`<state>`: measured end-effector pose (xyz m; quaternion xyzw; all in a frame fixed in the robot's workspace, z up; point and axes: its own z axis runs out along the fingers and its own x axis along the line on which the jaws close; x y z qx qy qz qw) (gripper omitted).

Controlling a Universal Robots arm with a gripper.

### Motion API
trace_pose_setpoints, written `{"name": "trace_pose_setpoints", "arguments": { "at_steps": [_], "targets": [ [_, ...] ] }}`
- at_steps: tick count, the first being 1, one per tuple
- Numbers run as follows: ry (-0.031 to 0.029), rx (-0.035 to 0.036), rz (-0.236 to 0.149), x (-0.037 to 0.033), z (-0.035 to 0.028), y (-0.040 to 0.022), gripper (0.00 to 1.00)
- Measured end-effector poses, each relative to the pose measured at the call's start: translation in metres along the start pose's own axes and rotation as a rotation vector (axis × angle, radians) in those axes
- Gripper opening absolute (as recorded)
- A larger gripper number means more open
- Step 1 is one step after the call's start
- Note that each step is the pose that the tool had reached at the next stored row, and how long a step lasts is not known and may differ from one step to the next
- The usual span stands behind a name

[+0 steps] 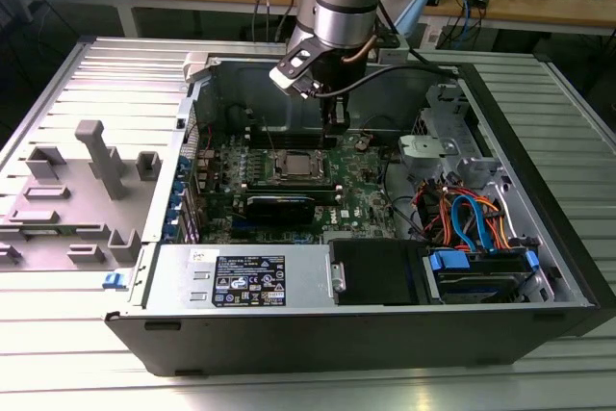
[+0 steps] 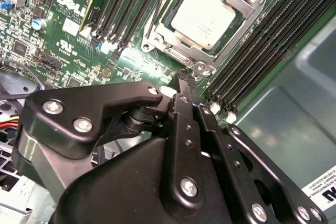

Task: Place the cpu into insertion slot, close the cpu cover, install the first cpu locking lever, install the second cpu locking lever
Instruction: 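Close the cpu cover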

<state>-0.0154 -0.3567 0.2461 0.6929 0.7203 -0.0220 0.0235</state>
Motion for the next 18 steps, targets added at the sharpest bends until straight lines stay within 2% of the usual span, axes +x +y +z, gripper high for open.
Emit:
{"name": "trace_pose_setpoints", "arguments": {
  "at_steps": [5, 7, 12, 13, 14, 16, 17, 18],
  "targets": [
    [0.0004, -0.0001, 0.0, 0.0006, 0.0025, -0.0101, 0.11],
    [0.0004, 0.0, 0.0, 0.0009, 0.0036, -0.0173, 0.11],
    [0.0008, -0.0001, 0.0, 0.0016, 0.0055, -0.031, 0.11],
    [0.0006, 0.0, 0.0, 0.0017, 0.0057, -0.0346, 0.11],
    [0.0006, 0.0, -0.001, 0.002, 0.0061, -0.0411, 0.11],
    [0.0007, -0.0002, -0.001, 0.0023, 0.007, -0.0475, 0.11],
    [0.0008, 0.0, -0.002, 0.0026, 0.0079, -0.0531, 0.11],
    [0.0011, -0.0002, -0.002, 0.0027, 0.0087, -0.0553, 0.11]
  ]
}}
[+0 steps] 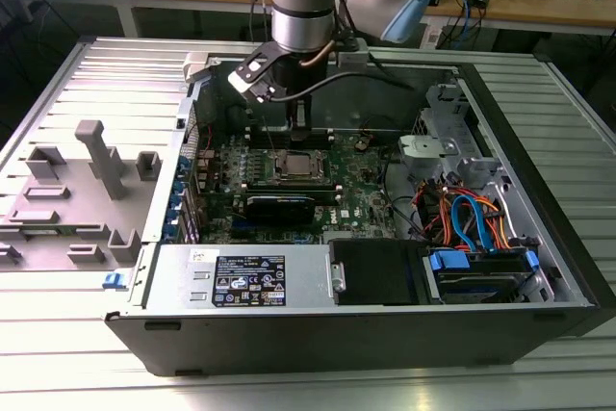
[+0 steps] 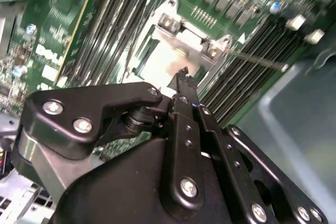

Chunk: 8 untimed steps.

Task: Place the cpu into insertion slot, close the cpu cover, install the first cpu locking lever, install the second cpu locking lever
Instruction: 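Close the cpu cover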

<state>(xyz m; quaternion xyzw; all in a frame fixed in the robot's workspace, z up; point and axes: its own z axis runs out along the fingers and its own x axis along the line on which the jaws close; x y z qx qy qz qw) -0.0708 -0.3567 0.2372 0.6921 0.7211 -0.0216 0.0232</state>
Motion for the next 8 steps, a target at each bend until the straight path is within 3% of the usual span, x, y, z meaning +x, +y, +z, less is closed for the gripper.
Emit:
{"name": "trace_pose_setpoints", "arguments": {
  "at_steps": [3, 8],
  "targets": [
    [0.0012, -0.0002, -0.003, 0.0009, 0.0083, -0.0091, 0.11],
    [0.0022, -0.0004, -0.005, 0.0016, 0.0198, -0.0118, 0.11]
  ]
}}
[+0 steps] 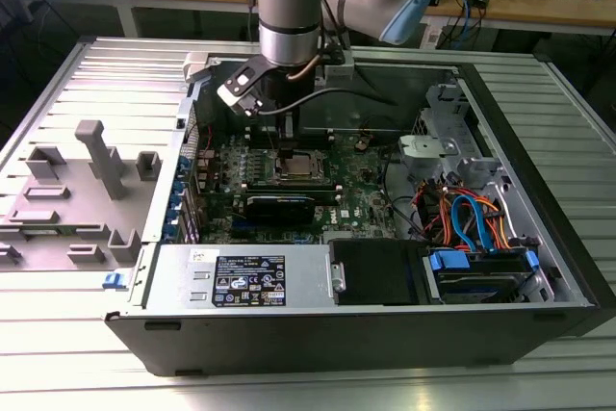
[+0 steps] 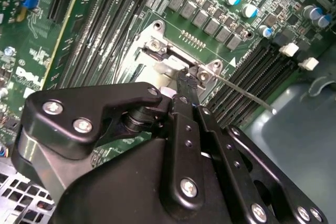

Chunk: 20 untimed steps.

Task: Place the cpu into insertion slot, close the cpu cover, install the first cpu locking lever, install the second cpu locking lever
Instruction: 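Close the cpu cover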

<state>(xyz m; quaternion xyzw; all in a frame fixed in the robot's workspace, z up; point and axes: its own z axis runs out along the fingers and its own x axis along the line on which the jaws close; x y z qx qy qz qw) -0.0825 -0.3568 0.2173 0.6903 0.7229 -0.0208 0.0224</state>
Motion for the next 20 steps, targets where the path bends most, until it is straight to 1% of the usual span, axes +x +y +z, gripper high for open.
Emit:
{"name": "trace_pose_setpoints", "arguments": {
  "at_steps": [1, 8, 12, 17, 20],
  "targets": [
    [0.0, 0.0002, 0.0, 0.0001, 0.0019, -0.0004, 0.11],
    [0.0001, 0.0019, 0.0, 0.0007, 0.0082, -0.0036, 0.11],
    [0.0001, 0.0027, 0.0, 0.0009, 0.0107, -0.0041, 0.11],
    [0.0003, 0.0032, 0.0, 0.0009, 0.0107, -0.0042, 0.11],
    [0.0002, 0.0036, 0.0, 0.0007, 0.0086, -0.0042, 0.11]
  ]
}}
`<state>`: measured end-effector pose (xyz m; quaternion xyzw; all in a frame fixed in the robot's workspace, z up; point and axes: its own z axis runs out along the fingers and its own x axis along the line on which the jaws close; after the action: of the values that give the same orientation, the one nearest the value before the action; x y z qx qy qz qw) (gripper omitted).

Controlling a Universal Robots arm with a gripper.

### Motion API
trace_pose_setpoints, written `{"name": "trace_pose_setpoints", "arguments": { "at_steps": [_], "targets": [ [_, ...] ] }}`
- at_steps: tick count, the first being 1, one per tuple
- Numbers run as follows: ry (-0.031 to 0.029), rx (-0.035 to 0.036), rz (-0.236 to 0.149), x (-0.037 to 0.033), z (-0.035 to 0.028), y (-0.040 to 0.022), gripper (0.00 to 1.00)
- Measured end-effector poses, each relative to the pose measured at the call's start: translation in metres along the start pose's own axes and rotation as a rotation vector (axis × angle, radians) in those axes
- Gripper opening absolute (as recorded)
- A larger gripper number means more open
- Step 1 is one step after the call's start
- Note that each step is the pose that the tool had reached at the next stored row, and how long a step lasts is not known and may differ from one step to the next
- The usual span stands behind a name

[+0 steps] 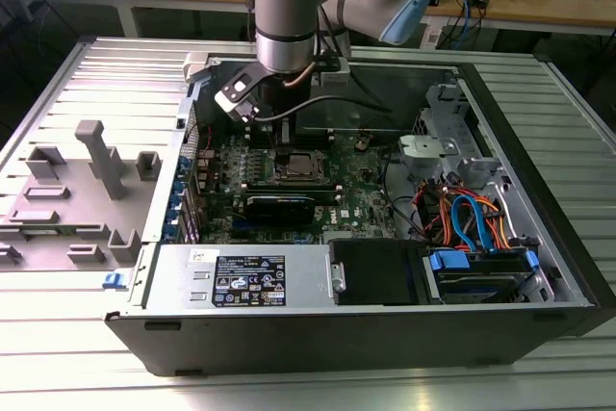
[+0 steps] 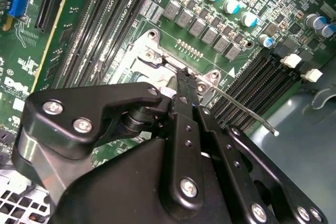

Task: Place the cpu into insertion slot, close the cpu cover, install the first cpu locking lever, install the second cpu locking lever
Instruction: 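Close the cpu cover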

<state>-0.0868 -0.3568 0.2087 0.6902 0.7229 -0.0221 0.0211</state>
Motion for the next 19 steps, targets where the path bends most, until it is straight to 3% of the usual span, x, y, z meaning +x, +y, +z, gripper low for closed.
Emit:
{"name": "trace_pose_setpoints", "arguments": {
  "at_steps": [3, 10, 12, 19],
  "targets": [
    [-0.0006, 0.0, 0.0, -0.0001, -0.0006, 0.0008, 0.11],
    [-0.0019, 0.0002, 0.0, -0.0011, -0.0005, 0.0224, 0.11],
    [-0.0023, 0.0002, 0.0, -0.0012, -0.0005, 0.0257, 0.11],
    [-0.0032, 0.0003, 0.0, -0.0031, -0.0003, 0.0271, 0.11]
  ]
}}
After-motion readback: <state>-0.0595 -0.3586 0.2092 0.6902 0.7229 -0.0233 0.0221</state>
